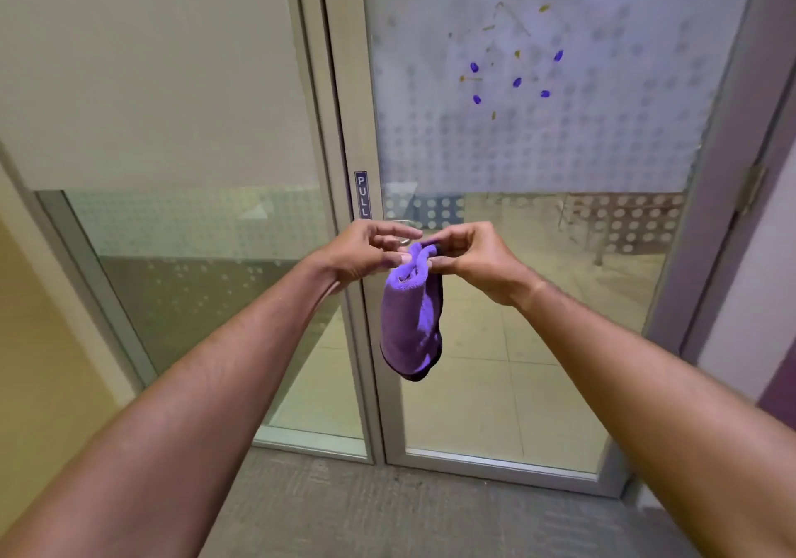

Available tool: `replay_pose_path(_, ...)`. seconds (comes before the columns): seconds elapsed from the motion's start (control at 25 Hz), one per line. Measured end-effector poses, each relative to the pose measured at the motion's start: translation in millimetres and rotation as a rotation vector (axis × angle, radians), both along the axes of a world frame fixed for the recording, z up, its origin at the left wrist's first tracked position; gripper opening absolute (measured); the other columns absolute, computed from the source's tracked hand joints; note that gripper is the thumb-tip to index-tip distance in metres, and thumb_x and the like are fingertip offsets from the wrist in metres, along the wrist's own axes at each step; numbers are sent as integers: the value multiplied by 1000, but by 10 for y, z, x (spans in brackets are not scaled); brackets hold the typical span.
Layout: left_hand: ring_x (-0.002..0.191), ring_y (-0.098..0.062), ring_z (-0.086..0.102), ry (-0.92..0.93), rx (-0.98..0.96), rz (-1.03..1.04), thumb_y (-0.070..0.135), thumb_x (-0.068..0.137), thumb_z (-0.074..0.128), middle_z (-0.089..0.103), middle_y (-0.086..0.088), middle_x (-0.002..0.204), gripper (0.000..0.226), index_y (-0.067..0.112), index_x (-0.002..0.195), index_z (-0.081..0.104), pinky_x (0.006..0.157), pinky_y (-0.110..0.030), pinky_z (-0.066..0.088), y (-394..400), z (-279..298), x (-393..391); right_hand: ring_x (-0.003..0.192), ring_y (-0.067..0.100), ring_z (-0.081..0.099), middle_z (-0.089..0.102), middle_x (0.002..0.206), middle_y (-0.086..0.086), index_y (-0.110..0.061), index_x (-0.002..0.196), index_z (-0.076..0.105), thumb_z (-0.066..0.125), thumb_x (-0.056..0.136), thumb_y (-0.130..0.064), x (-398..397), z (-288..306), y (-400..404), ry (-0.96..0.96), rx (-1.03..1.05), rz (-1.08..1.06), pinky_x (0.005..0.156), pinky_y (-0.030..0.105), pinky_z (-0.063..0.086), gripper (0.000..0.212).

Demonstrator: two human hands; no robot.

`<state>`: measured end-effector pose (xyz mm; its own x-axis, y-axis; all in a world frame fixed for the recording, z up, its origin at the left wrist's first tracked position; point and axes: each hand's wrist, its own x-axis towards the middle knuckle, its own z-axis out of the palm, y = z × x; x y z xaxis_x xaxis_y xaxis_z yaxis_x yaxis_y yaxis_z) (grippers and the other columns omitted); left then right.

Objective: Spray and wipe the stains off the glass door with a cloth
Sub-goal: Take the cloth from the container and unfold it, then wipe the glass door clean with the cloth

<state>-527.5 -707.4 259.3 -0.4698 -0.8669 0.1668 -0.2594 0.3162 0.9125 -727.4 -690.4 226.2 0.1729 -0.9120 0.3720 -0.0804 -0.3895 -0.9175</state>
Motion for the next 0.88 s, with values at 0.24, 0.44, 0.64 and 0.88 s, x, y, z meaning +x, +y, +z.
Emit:
replay_pose_path(0.24, 77, -8, 66, 22, -53, -92, -3, 85, 67, 73, -2, 84, 16, 12, 90, 71, 82, -21, 54, -656, -79, -403, 71, 11, 71, 76, 78, 5, 3, 95, 72, 78, 74, 10, -412, 57, -448, -29, 5, -120, 67, 20, 56, 24)
replay_pose_path(0.44, 80, -20, 62, 106, -120, -32, 6, 78, 77, 70, -16, 87, 9, 7, 85, 72, 85, -37, 50, -1437, 46, -557, 66, 9, 71, 75, 71, -1, -4, 83, 71, 77, 75, 12, -745, 254, -906, -20, -19, -269, 65, 20, 57, 19)
replay_pose_path(0.64, 59, -2, 59, 216, -205, 63, 4, 78, 77, 68, 10, 59, 12, 12, 74, 70, 65, -17, 48, -2143, 236, -584, 65, 8, 68, 74, 68, -5, -4, 83, 70, 81, 74, 3, -1149, 459, -1330, -6, -75, -485, 64, 21, 56, 16)
replay_pose_path(0.88, 62, -10, 56, 388, -252, 206, 7, 74, 82, 67, -1, 64, 16, 16, 69, 69, 64, -22, 49, -2720, 421, -865, 61, 5, 67, 72, 62, -8, -10, 77, 68, 80, 76, 1, -1446, 687, -1670, -73, -154, -654, 68, 23, 56, 16)
